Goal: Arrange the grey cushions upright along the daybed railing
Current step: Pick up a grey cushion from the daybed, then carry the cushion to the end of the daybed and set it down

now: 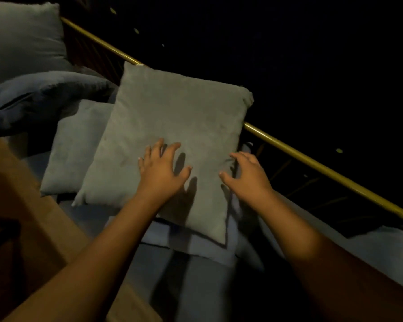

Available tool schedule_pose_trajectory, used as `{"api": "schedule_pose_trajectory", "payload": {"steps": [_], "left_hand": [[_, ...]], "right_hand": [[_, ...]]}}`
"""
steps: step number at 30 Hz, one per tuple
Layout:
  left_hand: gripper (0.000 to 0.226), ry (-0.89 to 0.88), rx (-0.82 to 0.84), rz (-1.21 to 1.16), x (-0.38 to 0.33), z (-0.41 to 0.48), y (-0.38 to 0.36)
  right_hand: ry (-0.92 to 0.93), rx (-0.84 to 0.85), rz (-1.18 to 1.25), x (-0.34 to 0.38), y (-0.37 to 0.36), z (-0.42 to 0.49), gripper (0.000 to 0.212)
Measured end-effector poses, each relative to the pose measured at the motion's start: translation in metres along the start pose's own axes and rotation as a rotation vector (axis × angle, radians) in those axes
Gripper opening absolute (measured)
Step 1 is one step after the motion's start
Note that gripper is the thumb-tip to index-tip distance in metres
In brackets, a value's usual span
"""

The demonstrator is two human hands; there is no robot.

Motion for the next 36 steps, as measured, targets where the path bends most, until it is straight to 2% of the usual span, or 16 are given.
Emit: {"api": "schedule_pose_trajectory", "payload": {"steps": [5,11,13,16,19,22,26,28,32,36], "left_hand": [[0.074,-0.133,0.188,-0.083,-0.053,-0.081,-0.052],[0.081,-0.221,0.527,-0.158,-0.122,-0.154,-0.124],[0.084,-0.274,0.66,-0.175,-0.145,-0.174,-0.143],[0.064,-0.303,0.815,-0.19,-0.178,-0.189,-0.168],[0.055,-0.3,0.877,-0.225,-0.207,-0.189,-0.199],[0.058,-0.214,0.942,-0.287,-0.232,-0.184,-0.238],[0.062,-0.007,0.946,-0.381,-0.244,-0.174,-0.299],[0.066,0.119,0.9,-0.408,-0.227,-0.175,-0.326],[0.08,0.379,0.831,-0.372,-0.17,-0.214,-0.349],[0.093,0.512,0.757,-0.457,-0.137,-0.262,-0.36]], "right_hand": [[-0.252,0.0,-0.051,-0.077,0.032,-0.095,0.058],[-0.509,-0.026,-0.04,-0.161,0.066,-0.203,0.053],[-0.585,-0.086,-0.017,-0.188,0.083,-0.239,0.048],[-0.615,-0.234,-0.152,-0.232,0.109,-0.281,0.046],[-0.663,-0.261,-0.341,-0.262,0.134,-0.299,0.049],[-0.634,-0.261,-0.462,-0.29,0.154,-0.288,0.059],[-0.669,-0.059,-0.462,-0.331,0.163,-0.252,0.073],[-0.686,0.012,-0.441,-0.349,0.164,-0.232,0.081],[-0.858,0.167,-0.321,-0.37,0.166,-0.206,0.109],[-0.768,0.091,-0.208,-0.382,0.17,-0.205,0.088]]}}
Point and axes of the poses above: each hand's wrist, its own z-axis towards the middle knuckle, its own y-axis out of the back of the hand, x = y × z, the point moved 2 cm from there along z, towards the middle knuckle, and after that the axes turned 3 degrees about -y, right-handed, at the moved point
